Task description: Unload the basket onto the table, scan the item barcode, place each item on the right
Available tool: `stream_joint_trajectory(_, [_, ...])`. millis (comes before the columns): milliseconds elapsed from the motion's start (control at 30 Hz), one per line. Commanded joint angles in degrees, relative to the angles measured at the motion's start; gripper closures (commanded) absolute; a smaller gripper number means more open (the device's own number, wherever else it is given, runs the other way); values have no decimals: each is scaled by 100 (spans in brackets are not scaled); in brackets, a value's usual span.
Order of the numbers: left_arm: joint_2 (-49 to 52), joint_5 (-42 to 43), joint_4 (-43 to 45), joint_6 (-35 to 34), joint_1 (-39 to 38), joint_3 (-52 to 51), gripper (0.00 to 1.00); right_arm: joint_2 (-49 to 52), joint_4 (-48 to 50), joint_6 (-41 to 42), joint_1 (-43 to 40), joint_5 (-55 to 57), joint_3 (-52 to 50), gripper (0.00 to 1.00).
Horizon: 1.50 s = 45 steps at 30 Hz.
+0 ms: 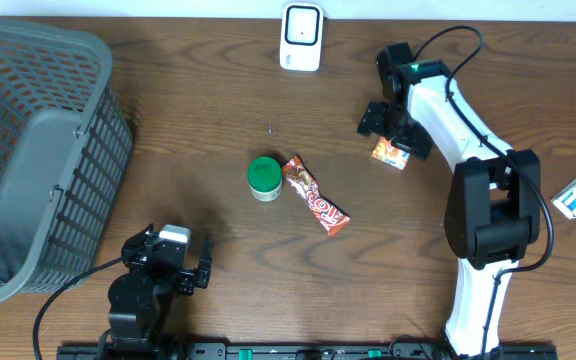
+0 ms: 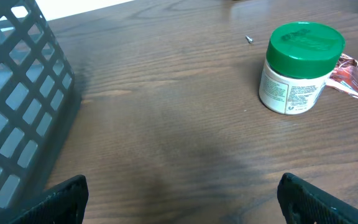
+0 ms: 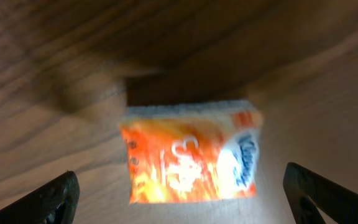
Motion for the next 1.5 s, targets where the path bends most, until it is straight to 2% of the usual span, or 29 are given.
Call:
stream_joint_trajectory(0, [-35,52,-90,-50,20,-66,2,-33,254,-310,13,-66,-391,1])
stream_joint_trajectory(333, [-35,52,-90,-50,20,-66,2,-24,1244,-734,-343,-111,-1027,1])
stream_joint_trajectory(600, [-35,52,-90,-50,20,-66,2,-24,1285,-1130,-413,-568,-1117,2])
stream_joint_trajectory(800, [-35,52,-90,-50,22,-66,2,-24,1281,-1119,-319,-610,-1305,3])
stream_joint_trajectory(1333, [-35,55,-90,-50,20,-66,2,50,1744,-1128,-310,-605,-1762,41])
stream_joint_trajectory(1467, [-35,52,-90,-50,20,-66,2,26,1711,-1128,-310,-688,-1751,43])
